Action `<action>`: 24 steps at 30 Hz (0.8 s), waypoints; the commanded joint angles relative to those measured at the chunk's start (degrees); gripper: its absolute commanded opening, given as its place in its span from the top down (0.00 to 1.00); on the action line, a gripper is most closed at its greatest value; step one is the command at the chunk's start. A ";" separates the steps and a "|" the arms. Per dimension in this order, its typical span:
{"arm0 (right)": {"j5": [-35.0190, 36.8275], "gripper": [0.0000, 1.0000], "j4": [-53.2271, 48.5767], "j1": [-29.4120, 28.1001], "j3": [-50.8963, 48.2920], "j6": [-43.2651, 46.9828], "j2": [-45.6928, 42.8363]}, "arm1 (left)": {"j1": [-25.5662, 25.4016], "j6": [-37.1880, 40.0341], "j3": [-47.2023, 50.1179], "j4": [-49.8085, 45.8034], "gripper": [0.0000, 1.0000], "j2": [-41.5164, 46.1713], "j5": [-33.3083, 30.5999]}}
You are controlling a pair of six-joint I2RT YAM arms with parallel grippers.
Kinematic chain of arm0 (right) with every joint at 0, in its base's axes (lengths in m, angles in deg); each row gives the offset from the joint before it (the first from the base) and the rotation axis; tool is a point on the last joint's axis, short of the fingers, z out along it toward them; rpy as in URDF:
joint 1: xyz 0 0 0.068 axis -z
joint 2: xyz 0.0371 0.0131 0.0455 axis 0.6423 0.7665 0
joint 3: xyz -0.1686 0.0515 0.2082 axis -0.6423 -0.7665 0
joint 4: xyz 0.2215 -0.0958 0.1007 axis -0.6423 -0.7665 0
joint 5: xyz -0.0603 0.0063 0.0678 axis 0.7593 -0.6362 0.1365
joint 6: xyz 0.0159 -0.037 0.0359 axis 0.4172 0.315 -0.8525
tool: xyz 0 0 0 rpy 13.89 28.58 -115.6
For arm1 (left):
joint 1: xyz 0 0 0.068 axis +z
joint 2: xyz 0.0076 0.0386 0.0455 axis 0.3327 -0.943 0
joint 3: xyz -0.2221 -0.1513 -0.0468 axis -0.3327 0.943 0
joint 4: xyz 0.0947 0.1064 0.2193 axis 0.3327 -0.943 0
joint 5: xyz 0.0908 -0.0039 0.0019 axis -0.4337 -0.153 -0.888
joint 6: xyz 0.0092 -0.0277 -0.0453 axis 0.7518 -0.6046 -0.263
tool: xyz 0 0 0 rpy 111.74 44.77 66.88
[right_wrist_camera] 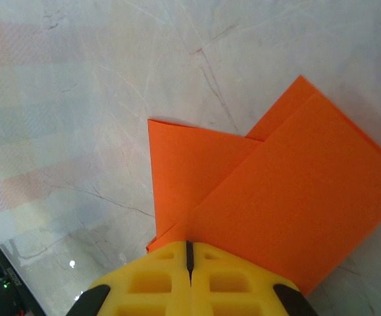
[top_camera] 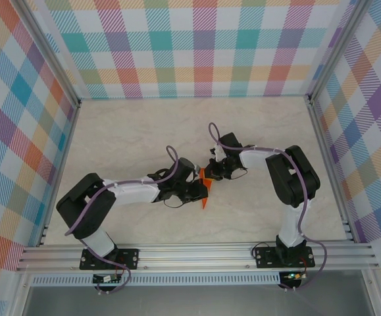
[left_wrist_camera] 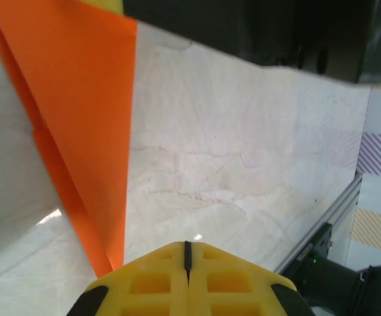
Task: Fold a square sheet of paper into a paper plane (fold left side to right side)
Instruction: Fold the wing for the fifth time at the center of the table.
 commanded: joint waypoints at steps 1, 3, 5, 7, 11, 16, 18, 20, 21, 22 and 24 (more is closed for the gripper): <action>4.97 0.96 -3.38 0.07 0.27 1.60 1.96 | -1.34 1.58 -2.01 0.23 0.96 -2.29 3.97; 5.11 0.96 -3.54 0.11 0.27 1.68 2.03 | -1.37 1.54 -2.24 -0.23 0.96 -3.66 3.43; 5.36 0.96 -3.90 0.00 0.36 1.79 1.96 | -1.38 1.75 -2.17 -1.22 0.97 -4.46 1.92; 5.47 0.96 -4.08 -0.07 0.53 1.86 1.95 | -1.36 1.85 -1.86 -1.44 0.97 -5.13 1.26; 5.68 0.96 -4.44 -0.31 0.88 2.04 2.07 | -1.35 1.67 -1.40 -0.66 0.97 -6.11 1.30; 6.04 0.96 -4.82 -0.48 1.24 2.22 2.07 | -1.35 1.42 -1.12 0.61 0.98 -7.11 1.73; 6.04 0.96 -5.07 -0.49 1.32 2.22 2.17 | -1.34 1.16 -1.00 0.93 0.98 -7.70 1.99; 6.12 0.96 -5.13 -0.48 1.41 2.28 2.14 | -1.35 0.94 -0.85 1.11 0.98 -8.24 2.09; 6.12 0.96 -5.16 -0.55 1.55 2.30 2.22 | -1.41 0.81 -0.75 1.18 0.98 -8.41 2.09; 6.12 0.96 -5.25 -0.49 1.53 2.31 2.22 | -1.34 0.80 -0.51 1.36 0.98 -8.51 2.09; 6.19 0.96 -5.33 -0.54 1.59 2.33 2.31 | -1.35 0.72 -0.44 1.64 0.98 -8.59 2.35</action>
